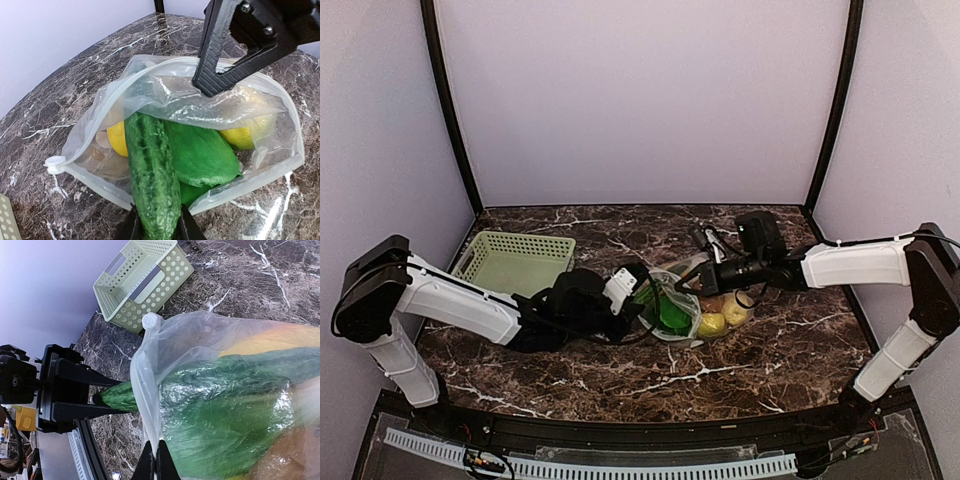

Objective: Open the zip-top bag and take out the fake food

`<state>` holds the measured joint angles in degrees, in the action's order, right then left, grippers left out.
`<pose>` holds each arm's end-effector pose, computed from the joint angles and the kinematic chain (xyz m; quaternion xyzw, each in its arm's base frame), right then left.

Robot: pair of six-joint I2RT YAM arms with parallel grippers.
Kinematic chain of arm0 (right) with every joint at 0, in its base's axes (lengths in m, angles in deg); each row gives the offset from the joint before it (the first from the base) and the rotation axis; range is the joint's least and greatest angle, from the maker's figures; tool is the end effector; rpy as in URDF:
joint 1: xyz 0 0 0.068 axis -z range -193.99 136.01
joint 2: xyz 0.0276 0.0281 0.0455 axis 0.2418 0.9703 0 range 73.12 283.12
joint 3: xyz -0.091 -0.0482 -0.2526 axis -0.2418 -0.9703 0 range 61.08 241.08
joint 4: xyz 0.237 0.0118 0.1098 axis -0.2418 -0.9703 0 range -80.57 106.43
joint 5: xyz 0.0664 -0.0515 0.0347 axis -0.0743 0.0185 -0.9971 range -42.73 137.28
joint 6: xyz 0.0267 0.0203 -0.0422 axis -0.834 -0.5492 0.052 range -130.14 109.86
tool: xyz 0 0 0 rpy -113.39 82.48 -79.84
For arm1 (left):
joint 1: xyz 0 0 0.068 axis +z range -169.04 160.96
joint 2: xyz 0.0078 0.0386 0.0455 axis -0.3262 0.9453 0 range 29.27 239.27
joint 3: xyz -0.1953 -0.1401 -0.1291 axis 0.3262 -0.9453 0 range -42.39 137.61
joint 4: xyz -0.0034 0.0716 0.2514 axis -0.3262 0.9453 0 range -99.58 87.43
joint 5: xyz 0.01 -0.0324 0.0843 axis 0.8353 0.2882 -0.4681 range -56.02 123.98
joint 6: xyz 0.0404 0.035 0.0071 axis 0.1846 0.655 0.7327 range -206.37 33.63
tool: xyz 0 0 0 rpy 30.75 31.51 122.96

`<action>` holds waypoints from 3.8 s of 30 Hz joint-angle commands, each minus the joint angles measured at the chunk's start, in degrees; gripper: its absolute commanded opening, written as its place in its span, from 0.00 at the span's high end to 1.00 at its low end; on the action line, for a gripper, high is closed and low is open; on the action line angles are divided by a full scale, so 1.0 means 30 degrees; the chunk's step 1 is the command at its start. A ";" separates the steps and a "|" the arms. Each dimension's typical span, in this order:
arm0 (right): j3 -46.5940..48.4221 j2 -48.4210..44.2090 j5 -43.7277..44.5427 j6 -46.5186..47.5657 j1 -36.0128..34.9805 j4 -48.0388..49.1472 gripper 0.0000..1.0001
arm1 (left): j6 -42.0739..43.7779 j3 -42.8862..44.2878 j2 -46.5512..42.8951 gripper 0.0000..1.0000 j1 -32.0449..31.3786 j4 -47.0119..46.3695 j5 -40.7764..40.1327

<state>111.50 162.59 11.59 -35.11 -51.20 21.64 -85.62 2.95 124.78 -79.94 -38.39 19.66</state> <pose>0.2512 0.2168 0.2124 -0.2329 0.8197 0.4629 0.2441 0.1777 -0.3008 0.1871 0.3595 0.7397 -0.1913 0.5357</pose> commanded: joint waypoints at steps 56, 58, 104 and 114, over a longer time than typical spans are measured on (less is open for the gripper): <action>0.0151 0.0908 -0.1289 0.0176 0.1450 0.1572 1.00 | -2.6457 0.6783 -0.5703 0.99 0.7957 2.4208 -0.7579; 0.0209 0.0931 -0.1290 0.0219 0.1425 0.1573 1.00 | -2.7118 0.6747 -0.5167 0.99 0.8244 2.4000 -0.7356; 0.1186 0.0567 -0.1539 0.0642 0.1447 0.0311 1.00 | -0.7689 0.0799 -0.4387 0.28 1.0084 0.2162 0.4771; 0.0901 -0.0418 -0.1717 0.0404 0.1421 0.0099 1.00 | -0.3794 -0.0187 -0.2821 0.35 0.5748 -0.0771 0.7991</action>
<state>113.83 163.57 6.96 -33.39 -47.20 21.29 -103.23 2.95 113.22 -59.13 -34.90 38.08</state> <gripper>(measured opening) 0.006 0.677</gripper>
